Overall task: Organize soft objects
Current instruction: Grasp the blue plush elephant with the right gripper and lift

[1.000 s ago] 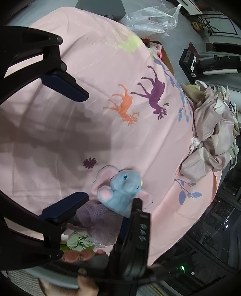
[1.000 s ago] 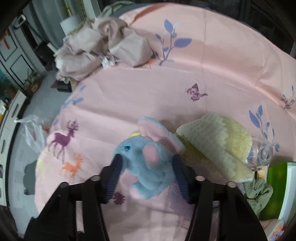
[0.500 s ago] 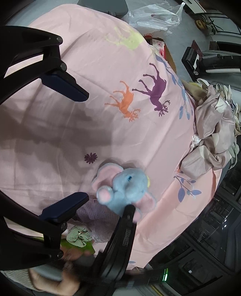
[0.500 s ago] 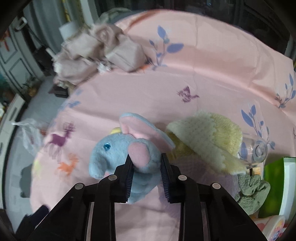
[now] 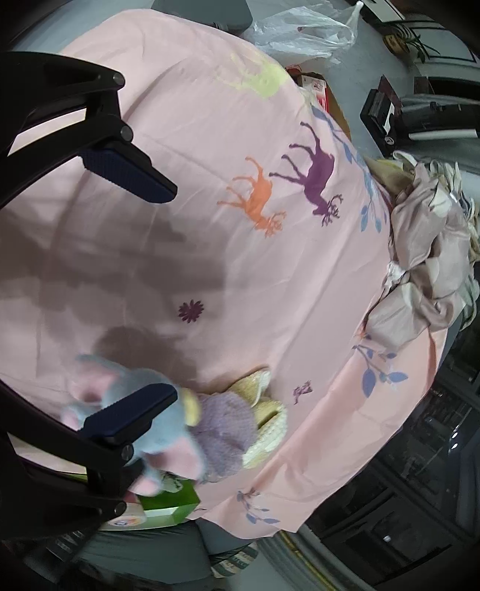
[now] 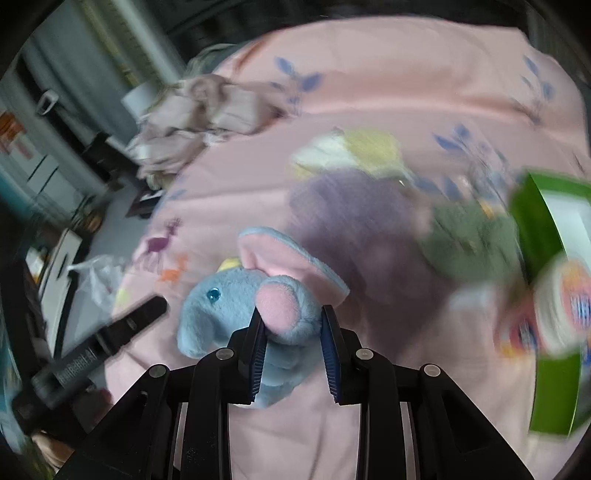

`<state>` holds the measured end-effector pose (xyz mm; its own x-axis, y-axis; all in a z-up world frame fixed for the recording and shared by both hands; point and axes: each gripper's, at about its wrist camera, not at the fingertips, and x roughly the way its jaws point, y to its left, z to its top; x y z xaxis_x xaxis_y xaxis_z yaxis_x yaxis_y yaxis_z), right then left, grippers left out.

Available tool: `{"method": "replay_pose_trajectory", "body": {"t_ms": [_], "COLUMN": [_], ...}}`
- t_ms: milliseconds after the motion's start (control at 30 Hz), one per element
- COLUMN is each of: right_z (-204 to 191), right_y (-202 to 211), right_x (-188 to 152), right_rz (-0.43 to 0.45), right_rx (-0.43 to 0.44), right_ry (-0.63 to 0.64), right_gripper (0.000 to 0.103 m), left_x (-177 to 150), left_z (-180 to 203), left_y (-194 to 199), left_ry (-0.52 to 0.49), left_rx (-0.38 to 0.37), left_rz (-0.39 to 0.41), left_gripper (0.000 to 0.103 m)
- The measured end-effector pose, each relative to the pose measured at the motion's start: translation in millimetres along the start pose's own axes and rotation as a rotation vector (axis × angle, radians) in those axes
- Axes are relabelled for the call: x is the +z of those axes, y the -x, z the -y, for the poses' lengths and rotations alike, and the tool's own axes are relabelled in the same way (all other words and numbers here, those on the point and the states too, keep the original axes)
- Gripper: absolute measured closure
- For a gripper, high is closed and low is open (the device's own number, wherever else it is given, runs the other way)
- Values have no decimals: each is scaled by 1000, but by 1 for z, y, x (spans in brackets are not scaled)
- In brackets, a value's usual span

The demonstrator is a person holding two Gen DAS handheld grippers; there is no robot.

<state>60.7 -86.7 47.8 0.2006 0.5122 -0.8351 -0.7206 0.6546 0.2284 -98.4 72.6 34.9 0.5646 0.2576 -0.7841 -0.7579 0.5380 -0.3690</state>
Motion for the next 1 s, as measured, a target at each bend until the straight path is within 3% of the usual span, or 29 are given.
{"method": "replay_pose_trajectory", "body": {"t_ms": [233, 533, 633, 700, 833, 1000], "right_z": [15, 33, 37, 39, 40, 44], "right_y": [5, 4, 18, 27, 26, -13], "right_x": [-25, -29, -23, -22, -18, -20], "right_rz": [-17, -89, -45, -8, 6, -105], "right_rx": [6, 40, 50, 54, 105, 158], "right_ry": [-71, -72, -72, -63, -40, -83], "right_gripper": [73, 67, 54, 37, 35, 35], "left_x": [-9, -28, -34, -40, -57, -71], "left_z": [14, 29, 35, 41, 52, 70], "left_y": [1, -16, -18, -20, -35, -49], "left_ry": [-39, -100, -127, -150, -157, -220], "left_rx": [-26, -50, -111, -149, -216, -233], "left_rz": [-12, -106, -145, -171, -271, -326], "left_gripper": [6, 9, 9, 9, 11, 26]}}
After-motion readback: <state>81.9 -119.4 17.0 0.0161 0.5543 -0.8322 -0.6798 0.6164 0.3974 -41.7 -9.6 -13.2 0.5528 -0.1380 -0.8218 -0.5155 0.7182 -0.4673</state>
